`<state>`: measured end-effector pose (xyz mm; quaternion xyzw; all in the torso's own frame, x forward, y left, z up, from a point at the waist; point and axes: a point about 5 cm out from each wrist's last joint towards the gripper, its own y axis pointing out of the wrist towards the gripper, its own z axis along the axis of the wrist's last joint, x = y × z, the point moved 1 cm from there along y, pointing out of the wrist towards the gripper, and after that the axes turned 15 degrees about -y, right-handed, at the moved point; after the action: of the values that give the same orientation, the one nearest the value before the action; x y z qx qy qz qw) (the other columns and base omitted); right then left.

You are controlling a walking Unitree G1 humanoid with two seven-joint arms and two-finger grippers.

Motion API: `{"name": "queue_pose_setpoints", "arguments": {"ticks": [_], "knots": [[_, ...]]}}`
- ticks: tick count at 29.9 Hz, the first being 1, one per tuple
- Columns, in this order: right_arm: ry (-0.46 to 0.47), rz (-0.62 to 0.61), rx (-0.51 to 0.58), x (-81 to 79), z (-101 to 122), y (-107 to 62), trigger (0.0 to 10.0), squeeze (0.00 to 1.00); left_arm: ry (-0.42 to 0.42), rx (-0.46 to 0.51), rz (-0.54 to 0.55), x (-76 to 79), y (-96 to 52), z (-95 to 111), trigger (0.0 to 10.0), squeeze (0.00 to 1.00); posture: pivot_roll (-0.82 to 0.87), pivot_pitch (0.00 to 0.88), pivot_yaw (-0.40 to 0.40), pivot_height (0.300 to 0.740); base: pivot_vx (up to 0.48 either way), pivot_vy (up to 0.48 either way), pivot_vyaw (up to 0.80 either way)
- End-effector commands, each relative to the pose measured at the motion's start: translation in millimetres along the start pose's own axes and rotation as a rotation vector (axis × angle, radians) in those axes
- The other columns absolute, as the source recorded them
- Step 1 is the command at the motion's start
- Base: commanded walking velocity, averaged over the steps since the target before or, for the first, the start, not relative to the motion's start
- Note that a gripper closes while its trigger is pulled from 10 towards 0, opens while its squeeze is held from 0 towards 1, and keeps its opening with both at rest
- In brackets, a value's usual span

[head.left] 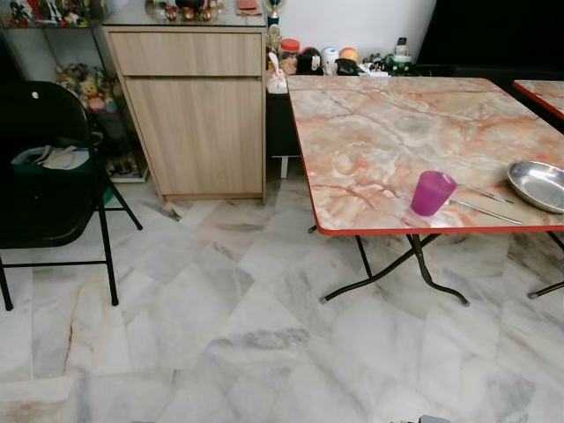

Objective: Setting the table

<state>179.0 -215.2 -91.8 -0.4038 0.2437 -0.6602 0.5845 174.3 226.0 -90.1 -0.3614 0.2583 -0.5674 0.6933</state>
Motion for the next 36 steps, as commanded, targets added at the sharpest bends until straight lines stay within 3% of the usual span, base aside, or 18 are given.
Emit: {"name": "queue_pose_setpoints", "arguments": {"ticks": [1, 15, 36], "knots": [[0.100, 0.136, 0.006, -22.3, 13.5, 1.6, 10.0, 0.00, -0.057, 0.026, -0.053, 25.7, 11.1, 39.5, 10.0, 0.00, 0.09, 0.084, -0.044, 0.740, 0.000, -0.277, 0.00], [0.105, 0.136, 0.018, -23.5, 18.4, 2.3, 10.0, 0.00, -0.048, 0.030, -0.058, 27.5, 11.7, 43.4, 10.0, 0.00, 0.08, 0.058, -0.037, 0.740, 0.000, -0.361, 0.00], [0.110, 0.131, 0.019, -21.3, 18.0, 2.4, 10.0, 0.00, -0.055, 0.026, -0.060, 28.4, 11.7, 42.0, 10.0, 0.00, 0.08, 0.102, -0.039, 0.740, 0.000, -0.480, 0.00]]}}
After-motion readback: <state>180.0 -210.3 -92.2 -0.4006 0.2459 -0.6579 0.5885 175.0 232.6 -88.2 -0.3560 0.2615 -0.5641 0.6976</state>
